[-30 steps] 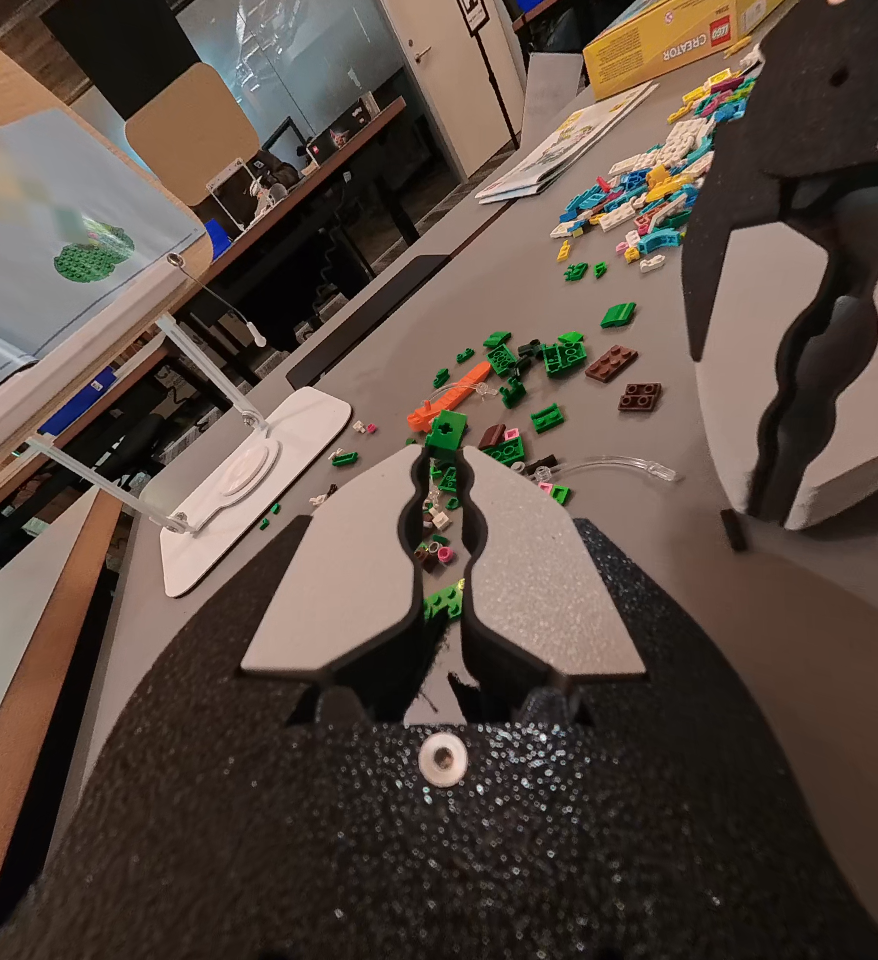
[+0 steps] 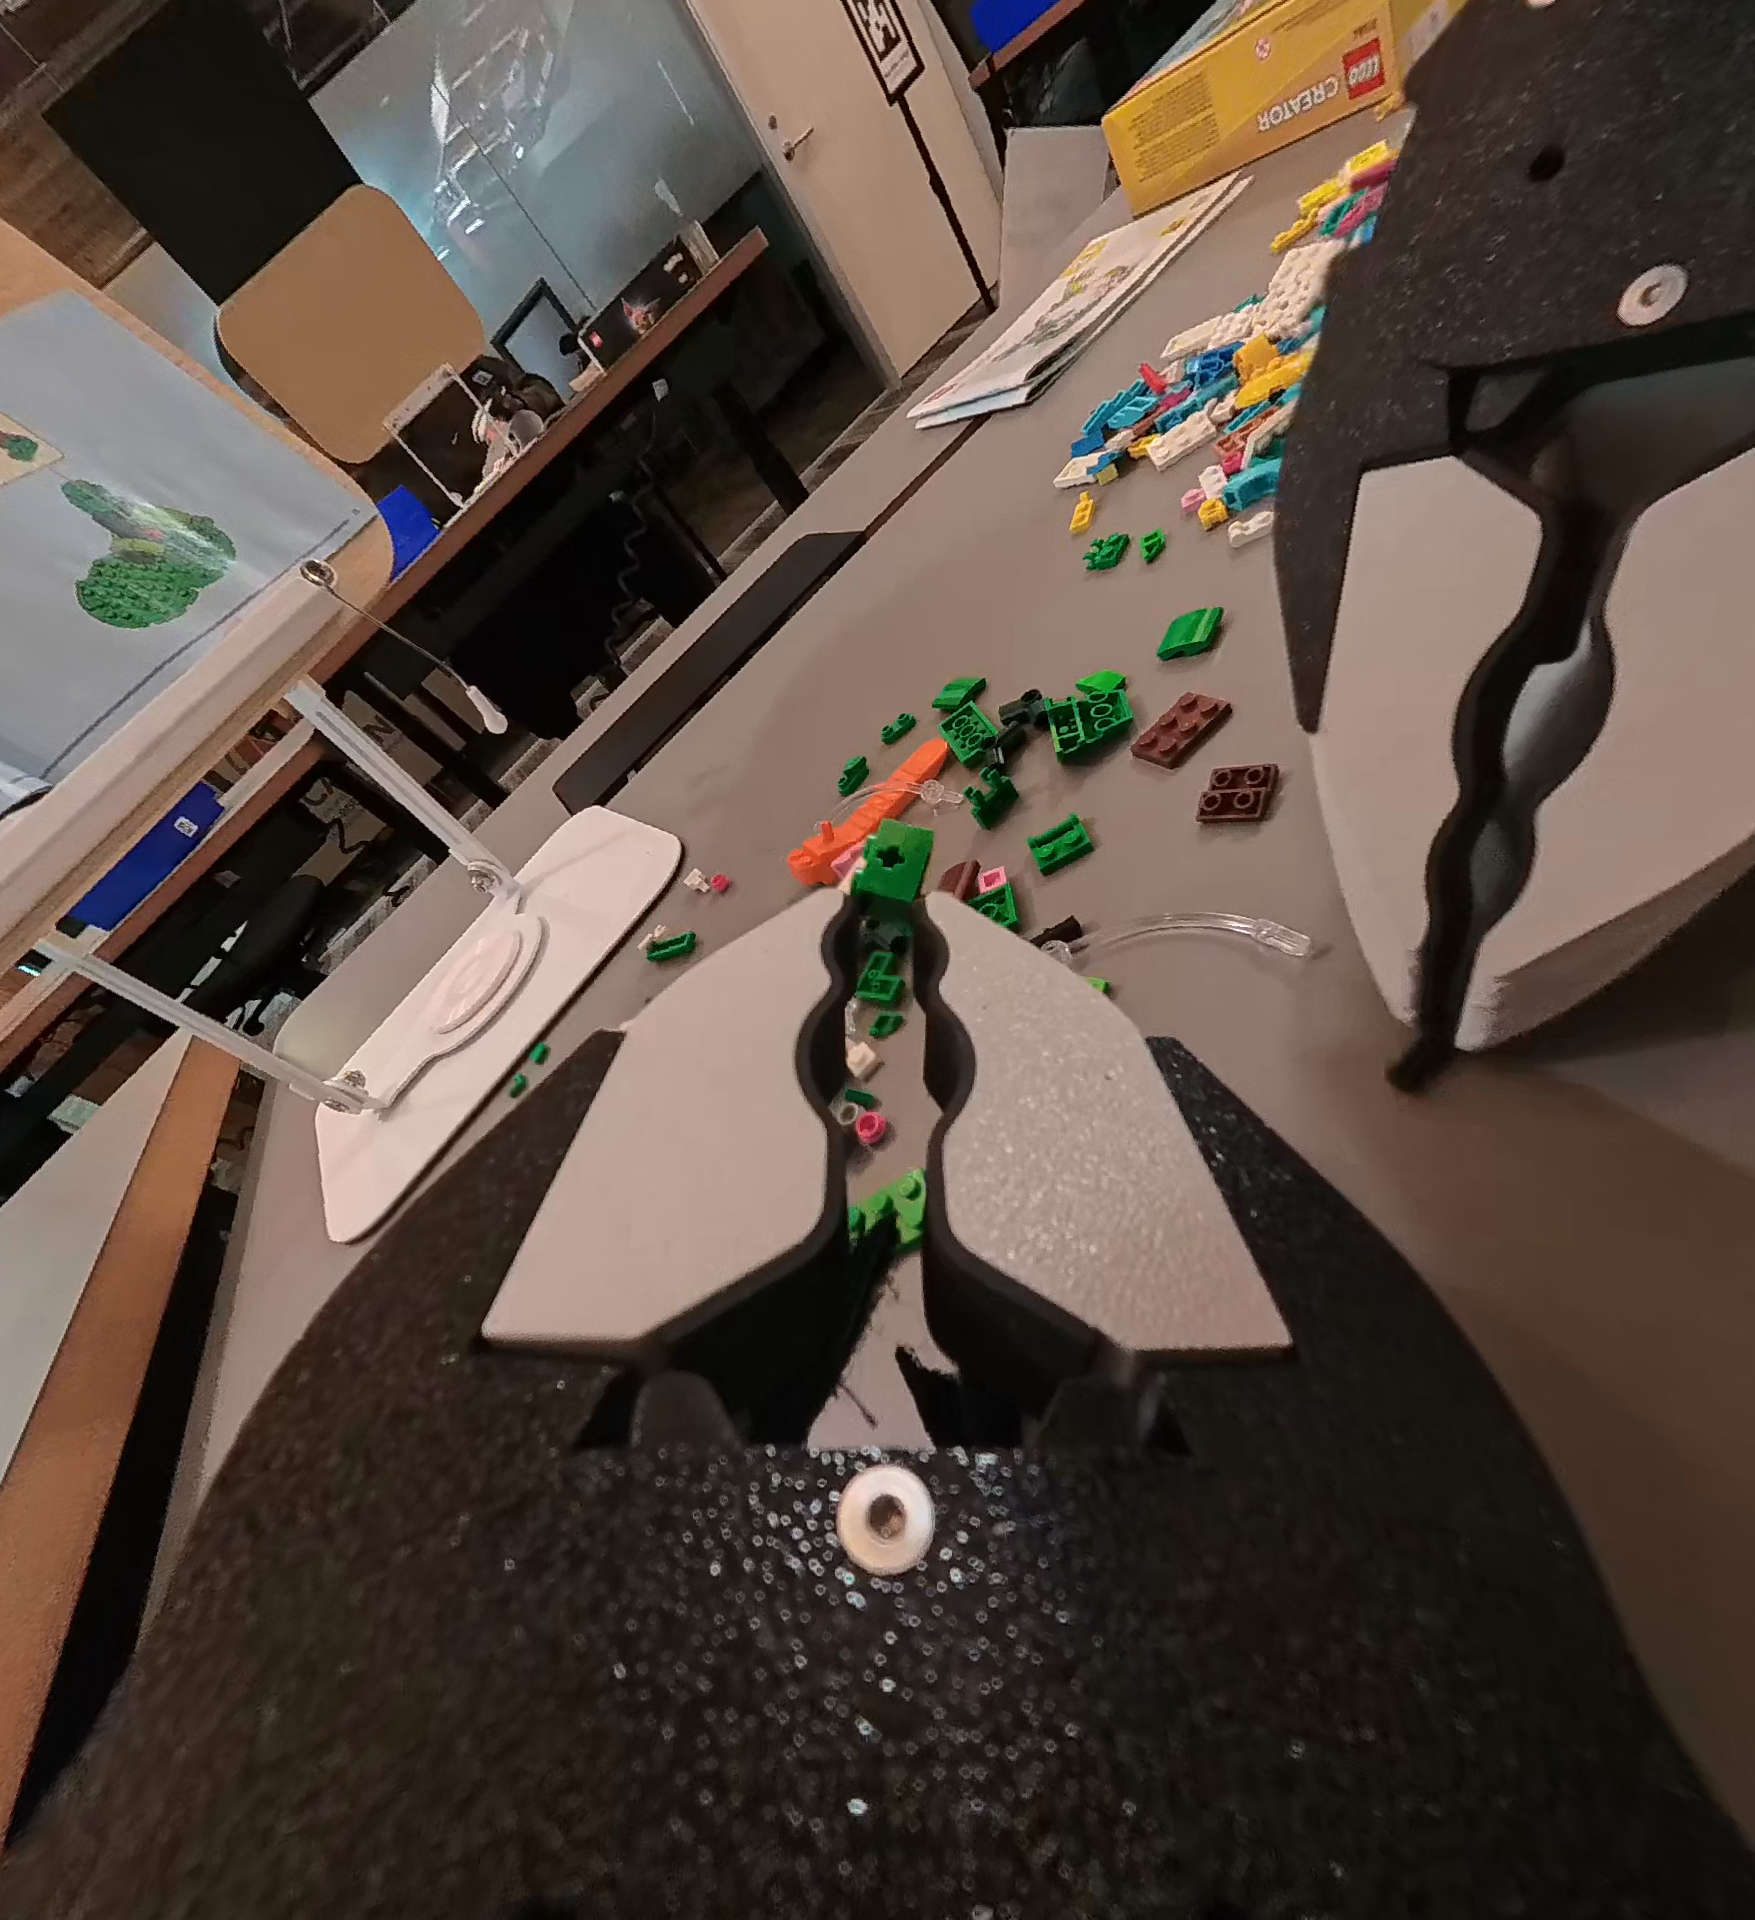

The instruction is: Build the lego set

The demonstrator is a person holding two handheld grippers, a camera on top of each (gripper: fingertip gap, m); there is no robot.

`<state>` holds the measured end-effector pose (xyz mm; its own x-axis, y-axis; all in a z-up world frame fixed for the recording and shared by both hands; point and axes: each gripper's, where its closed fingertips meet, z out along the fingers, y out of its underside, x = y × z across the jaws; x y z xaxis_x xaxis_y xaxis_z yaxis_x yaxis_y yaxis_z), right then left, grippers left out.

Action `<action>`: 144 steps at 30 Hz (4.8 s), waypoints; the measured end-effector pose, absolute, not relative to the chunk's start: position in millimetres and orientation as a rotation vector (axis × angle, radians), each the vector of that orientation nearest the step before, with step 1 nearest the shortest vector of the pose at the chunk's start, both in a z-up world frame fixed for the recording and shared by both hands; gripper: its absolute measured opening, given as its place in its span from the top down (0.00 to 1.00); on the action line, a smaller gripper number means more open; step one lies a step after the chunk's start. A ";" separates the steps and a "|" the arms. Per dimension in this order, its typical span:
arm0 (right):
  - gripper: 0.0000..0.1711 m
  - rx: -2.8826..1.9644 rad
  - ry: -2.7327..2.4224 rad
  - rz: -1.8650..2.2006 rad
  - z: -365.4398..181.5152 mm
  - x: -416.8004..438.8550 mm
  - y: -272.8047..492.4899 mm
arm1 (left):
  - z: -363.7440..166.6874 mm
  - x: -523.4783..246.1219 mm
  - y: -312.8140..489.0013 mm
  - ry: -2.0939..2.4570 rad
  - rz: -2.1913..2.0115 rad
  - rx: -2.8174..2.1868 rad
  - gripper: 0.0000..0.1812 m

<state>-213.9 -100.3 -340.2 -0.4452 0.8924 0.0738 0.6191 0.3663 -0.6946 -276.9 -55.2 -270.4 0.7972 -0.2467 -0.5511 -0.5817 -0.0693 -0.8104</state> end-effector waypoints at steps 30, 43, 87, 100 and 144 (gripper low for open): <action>0.99 -0.742 -1.456 1.353 -184.5 -212.6 -118.5 | -243.3 -270.7 -61.7 0.680 0.480 -1.469 0.95; 0.99 -1.452 -1.606 0.762 -261.6 -242.4 -71.0 | -272.7 -264.9 -52.5 0.844 0.627 -1.603 0.95; 1.00 -1.330 -1.420 0.584 -278.1 -240.2 -22.0 | -280.1 -269.4 -45.1 0.852 0.688 -1.641 0.95; 1.00 -1.220 -1.280 0.748 -256.4 -209.5 -27.1 | -283.9 -256.0 -44.4 0.877 0.651 -1.635 0.95; 1.00 -1.167 -1.280 0.806 -253.1 -217.4 -37.0 | -278.2 -251.4 -49.3 0.838 0.622 -1.592 0.95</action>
<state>-217.4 -37.0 -253.1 0.1644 0.9435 0.2878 0.1476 0.2650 -0.9529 -251.4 -49.3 -278.2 0.6015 -0.1795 -0.7784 -0.7971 -0.0700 -0.5998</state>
